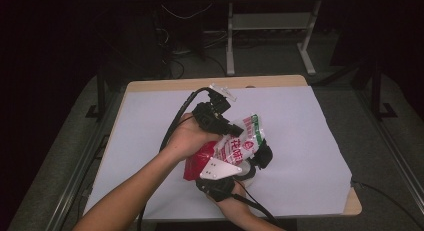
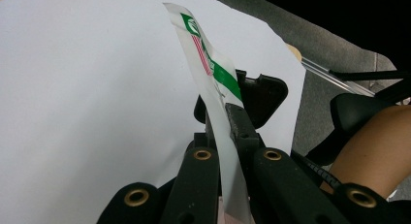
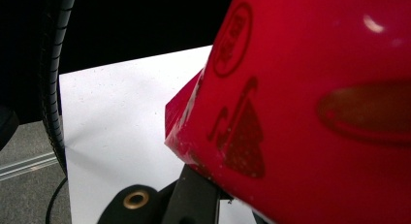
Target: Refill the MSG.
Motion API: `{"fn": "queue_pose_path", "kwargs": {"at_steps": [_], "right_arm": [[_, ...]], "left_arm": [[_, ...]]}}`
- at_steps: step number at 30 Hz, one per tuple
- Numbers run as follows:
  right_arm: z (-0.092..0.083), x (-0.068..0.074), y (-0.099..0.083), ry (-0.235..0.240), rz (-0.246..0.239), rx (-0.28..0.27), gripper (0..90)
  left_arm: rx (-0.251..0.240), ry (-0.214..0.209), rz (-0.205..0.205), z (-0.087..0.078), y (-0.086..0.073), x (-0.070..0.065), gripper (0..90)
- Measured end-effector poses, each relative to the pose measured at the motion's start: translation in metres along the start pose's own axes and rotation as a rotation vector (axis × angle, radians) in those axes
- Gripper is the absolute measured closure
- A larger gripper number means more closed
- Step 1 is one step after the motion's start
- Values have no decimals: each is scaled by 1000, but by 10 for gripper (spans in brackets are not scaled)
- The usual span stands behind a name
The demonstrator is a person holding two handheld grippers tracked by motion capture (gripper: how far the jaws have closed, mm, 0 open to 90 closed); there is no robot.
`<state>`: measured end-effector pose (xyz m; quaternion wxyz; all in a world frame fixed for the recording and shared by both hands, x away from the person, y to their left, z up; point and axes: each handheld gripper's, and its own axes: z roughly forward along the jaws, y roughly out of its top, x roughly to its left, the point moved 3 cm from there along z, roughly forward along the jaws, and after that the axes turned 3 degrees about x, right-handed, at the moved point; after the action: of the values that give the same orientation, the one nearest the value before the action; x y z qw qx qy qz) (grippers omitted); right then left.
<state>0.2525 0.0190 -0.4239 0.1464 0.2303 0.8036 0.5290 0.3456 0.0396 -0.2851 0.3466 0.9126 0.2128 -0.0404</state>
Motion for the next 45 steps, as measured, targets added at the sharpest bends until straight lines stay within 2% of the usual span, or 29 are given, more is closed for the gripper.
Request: {"fn": "queue_pose_path", "kwargs": {"at_steps": [45], "right_arm": [[-1,0,3,2,1,-16,899]], "left_arm": [[-8,7,-6,2,3,-1,900]]}}
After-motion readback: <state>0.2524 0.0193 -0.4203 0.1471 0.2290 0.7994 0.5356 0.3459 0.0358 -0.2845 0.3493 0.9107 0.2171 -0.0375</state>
